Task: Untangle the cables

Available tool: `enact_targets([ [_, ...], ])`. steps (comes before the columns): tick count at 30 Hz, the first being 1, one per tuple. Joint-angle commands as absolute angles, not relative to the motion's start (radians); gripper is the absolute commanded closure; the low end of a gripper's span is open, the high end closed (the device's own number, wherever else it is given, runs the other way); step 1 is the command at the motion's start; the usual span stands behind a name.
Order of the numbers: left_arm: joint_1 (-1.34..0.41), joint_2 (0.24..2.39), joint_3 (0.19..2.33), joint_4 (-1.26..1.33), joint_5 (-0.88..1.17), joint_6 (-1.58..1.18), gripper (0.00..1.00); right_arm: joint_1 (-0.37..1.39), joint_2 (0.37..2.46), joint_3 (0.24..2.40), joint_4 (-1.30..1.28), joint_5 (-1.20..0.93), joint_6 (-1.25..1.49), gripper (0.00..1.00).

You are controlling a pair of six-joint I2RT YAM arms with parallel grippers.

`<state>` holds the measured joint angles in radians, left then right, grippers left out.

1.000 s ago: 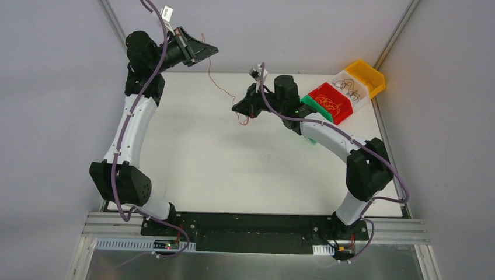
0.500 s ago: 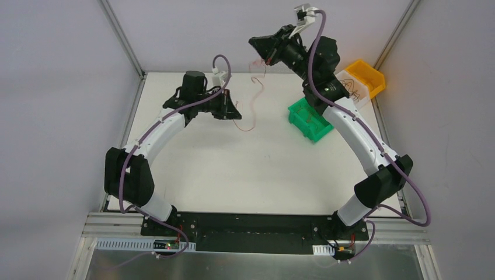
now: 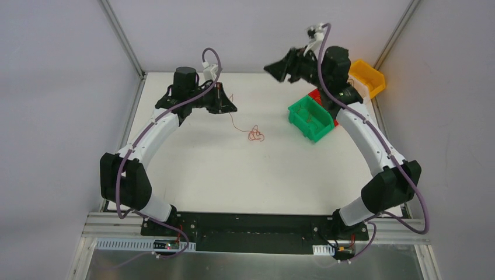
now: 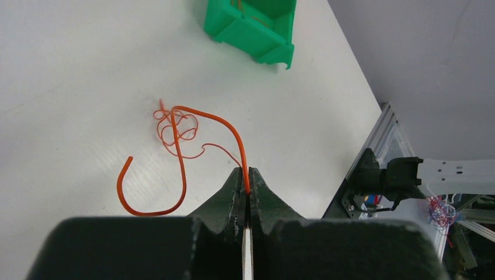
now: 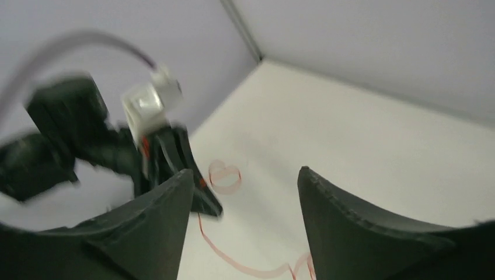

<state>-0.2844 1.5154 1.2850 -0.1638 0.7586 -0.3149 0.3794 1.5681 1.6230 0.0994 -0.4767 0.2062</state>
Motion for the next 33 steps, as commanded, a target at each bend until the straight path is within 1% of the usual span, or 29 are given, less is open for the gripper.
enact_targets([
  [1, -0.288, 1.458, 1.344, -0.088, 0.794, -0.414, 1.0, 0.413, 1.437, 1.354, 0.005, -0.677, -0.053, 0.28],
  [4, -0.282, 1.463, 1.369, -0.062, 0.824, -0.479, 1.0, 0.462, 1.4, 1.226, 0.008, -0.667, -0.206, 0.26],
  [6, -0.28, 1.466, 1.385, -0.031, 0.849, -0.528, 1.0, 0.489, 1.404, 1.162, 0.07, -0.654, -0.247, 0.26],
  [10, -0.278, 1.478, 1.428, 0.011, 0.899, -0.608, 1.0, 0.539, 1.452, 1.1, 0.182, -0.642, -0.329, 0.25],
  [12, -0.276, 1.485, 1.448, 0.038, 0.922, -0.637, 1.0, 0.551, 1.478, 1.069, 0.271, -0.654, -0.338, 0.22],
  [14, -0.271, 1.492, 1.46, 0.06, 0.945, -0.673, 1.0, 0.561, 1.504, 1.063, 0.343, -0.648, -0.337, 0.18],
  [17, -0.262, 1.491, 1.468, 0.103, 0.972, -0.723, 1.0, 0.578, 1.546, 1.08, 0.426, -0.647, -0.31, 0.14],
  [19, -0.255, 1.491, 1.477, 0.125, 0.988, -0.746, 1.0, 0.594, 1.572, 1.087, 0.474, -0.638, -0.305, 0.14],
  [21, -0.248, 1.494, 1.495, 0.145, 1.009, -0.774, 1.0, 0.609, 1.594, 1.095, 0.52, -0.63, -0.287, 0.17],
  [22, -0.245, 1.497, 1.503, 0.158, 1.017, -0.79, 1.0, 0.616, 1.604, 1.102, 0.537, -0.625, -0.276, 0.22],
  [23, -0.243, 1.497, 1.511, 0.168, 1.024, -0.804, 1.0, 0.621, 1.616, 1.112, 0.55, -0.621, -0.264, 0.33],
  [24, -0.239, 1.499, 1.52, 0.17, 1.027, -0.814, 1.0, 0.625, 1.627, 1.123, 0.562, -0.62, -0.25, 0.46],
  [27, -0.216, 1.496, 1.535, 0.185, 1.02, -0.836, 1.0, 0.629, 1.633, 1.14, 0.583, -0.592, -0.224, 0.97],
  [28, -0.197, 1.495, 1.546, 0.185, 1.012, -0.835, 1.0, 0.627, 1.622, 1.134, 0.584, -0.57, -0.222, 1.0],
  [31, -0.09, 1.497, 1.561, 0.154, 0.938, -0.838, 1.0, 0.614, 1.561, 1.105, 0.575, -0.554, -0.188, 1.0],
  [33, -0.031, 1.501, 1.556, 0.081, 0.866, -0.801, 1.0, 0.612, 1.513, 1.123, 0.554, -0.548, -0.136, 1.0],
])
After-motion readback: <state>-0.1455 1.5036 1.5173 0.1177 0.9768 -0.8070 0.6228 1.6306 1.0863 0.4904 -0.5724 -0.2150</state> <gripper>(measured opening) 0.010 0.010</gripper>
